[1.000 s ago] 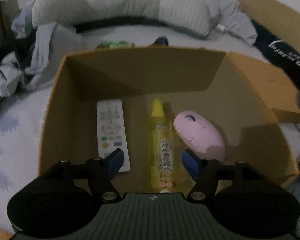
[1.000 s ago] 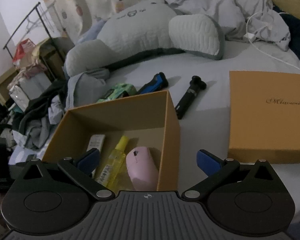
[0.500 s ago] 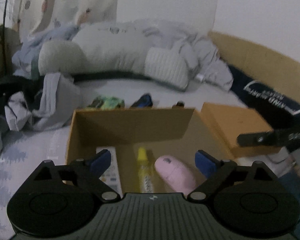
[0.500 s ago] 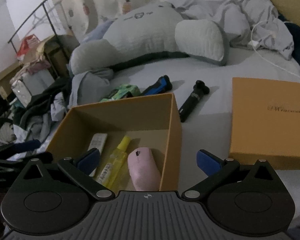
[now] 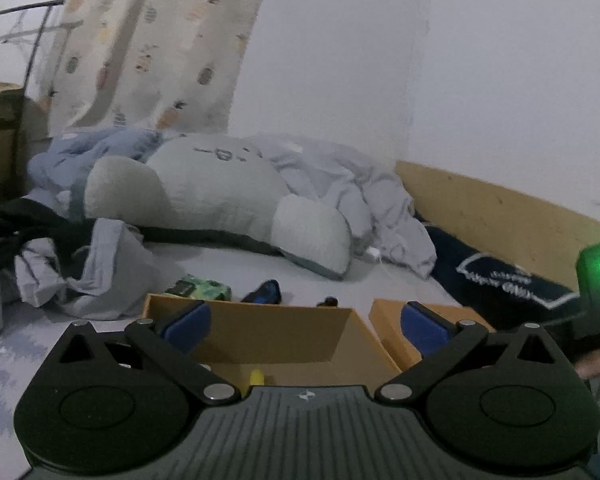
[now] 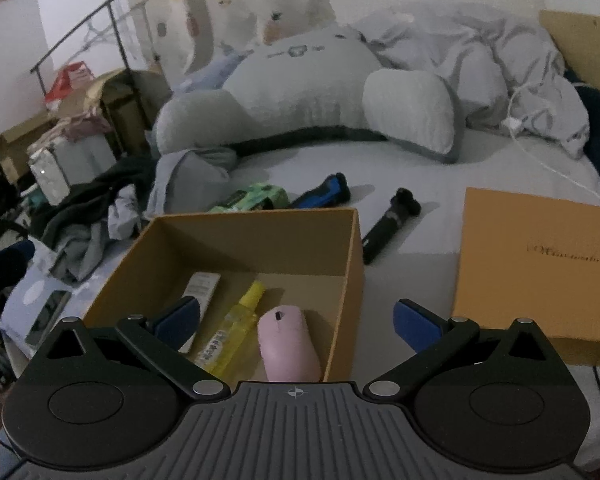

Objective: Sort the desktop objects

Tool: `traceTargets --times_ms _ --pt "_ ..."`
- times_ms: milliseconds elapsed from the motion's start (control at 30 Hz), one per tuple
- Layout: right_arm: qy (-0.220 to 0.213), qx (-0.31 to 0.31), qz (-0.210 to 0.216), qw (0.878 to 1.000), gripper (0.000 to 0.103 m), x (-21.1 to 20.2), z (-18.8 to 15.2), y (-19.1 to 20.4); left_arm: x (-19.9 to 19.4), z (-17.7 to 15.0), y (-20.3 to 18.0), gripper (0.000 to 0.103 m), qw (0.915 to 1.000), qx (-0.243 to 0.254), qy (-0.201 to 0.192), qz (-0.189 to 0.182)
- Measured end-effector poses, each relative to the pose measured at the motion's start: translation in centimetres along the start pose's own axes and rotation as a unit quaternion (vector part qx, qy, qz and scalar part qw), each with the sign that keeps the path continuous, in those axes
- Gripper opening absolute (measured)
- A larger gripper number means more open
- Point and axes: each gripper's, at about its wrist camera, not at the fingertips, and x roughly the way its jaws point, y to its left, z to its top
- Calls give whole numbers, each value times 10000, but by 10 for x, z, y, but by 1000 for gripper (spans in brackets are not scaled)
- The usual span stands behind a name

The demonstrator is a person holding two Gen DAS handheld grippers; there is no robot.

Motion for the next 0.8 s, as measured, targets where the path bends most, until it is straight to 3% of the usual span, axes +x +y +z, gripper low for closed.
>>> traceTargets --times_ms 200,467,633,800 --pt "-150 -241 -10 9996 103 -12 -3 9 -12 -3 0 103 9996 -66 -284 27" --pt "-723 -292 -55 9969 103 -38 -4 10 -13 -5 -13 103 9980 255 -239 531" --pt "-874 -493 -153 9948 103 -43 -7 11 -9 -6 -10 103 9984 2 -138 551" --pt "-872 -583 -199 9943 103 -42 -10 11 -7 -10 -13 103 9983 111 -5 573"
